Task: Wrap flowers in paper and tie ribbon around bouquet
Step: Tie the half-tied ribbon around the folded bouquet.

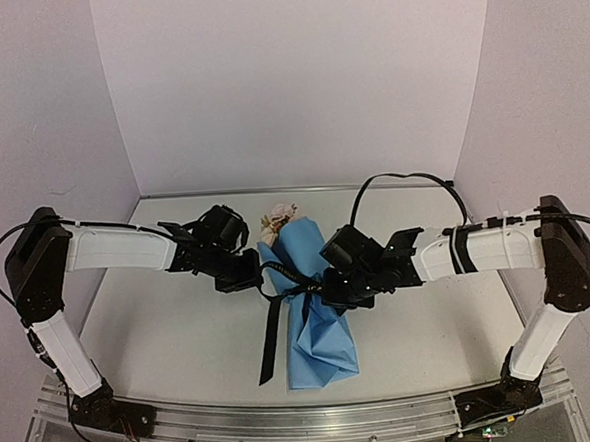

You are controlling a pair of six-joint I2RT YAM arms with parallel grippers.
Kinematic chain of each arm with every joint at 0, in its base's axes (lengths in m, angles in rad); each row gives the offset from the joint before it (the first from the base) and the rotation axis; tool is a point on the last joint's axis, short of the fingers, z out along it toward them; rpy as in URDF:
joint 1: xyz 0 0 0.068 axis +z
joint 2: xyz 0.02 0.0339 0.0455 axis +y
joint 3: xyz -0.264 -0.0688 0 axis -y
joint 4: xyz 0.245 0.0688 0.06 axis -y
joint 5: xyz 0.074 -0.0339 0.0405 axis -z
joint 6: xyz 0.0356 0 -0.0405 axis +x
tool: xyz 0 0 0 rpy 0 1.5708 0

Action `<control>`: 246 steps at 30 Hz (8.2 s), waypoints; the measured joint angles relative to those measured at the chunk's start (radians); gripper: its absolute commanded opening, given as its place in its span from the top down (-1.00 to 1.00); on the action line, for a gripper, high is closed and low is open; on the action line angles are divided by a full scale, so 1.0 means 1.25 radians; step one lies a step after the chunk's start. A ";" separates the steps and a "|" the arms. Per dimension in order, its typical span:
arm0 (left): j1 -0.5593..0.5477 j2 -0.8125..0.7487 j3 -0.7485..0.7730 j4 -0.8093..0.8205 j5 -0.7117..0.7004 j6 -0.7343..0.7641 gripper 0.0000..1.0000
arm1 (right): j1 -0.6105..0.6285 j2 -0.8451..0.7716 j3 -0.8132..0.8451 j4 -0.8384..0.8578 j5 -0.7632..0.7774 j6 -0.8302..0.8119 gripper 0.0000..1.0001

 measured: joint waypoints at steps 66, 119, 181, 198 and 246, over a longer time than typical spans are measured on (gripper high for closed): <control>0.017 -0.001 0.047 -0.003 0.032 0.043 0.05 | -0.090 -0.050 -0.159 0.137 -0.037 -0.244 1.00; -0.062 0.013 -0.004 0.034 0.035 -0.182 -0.01 | -0.068 -0.236 -0.361 0.071 0.055 -0.141 1.00; 0.028 0.057 0.125 -0.066 0.123 0.099 0.35 | 0.048 -0.119 -0.163 -0.057 0.110 -0.102 1.00; -0.003 0.064 0.144 -0.116 0.049 0.031 -0.16 | 0.047 -0.122 -0.183 -0.154 0.204 -0.076 1.00; -0.074 0.019 -0.017 -0.008 -0.014 -0.190 0.16 | 0.020 -0.135 -0.191 -0.176 0.224 -0.082 1.00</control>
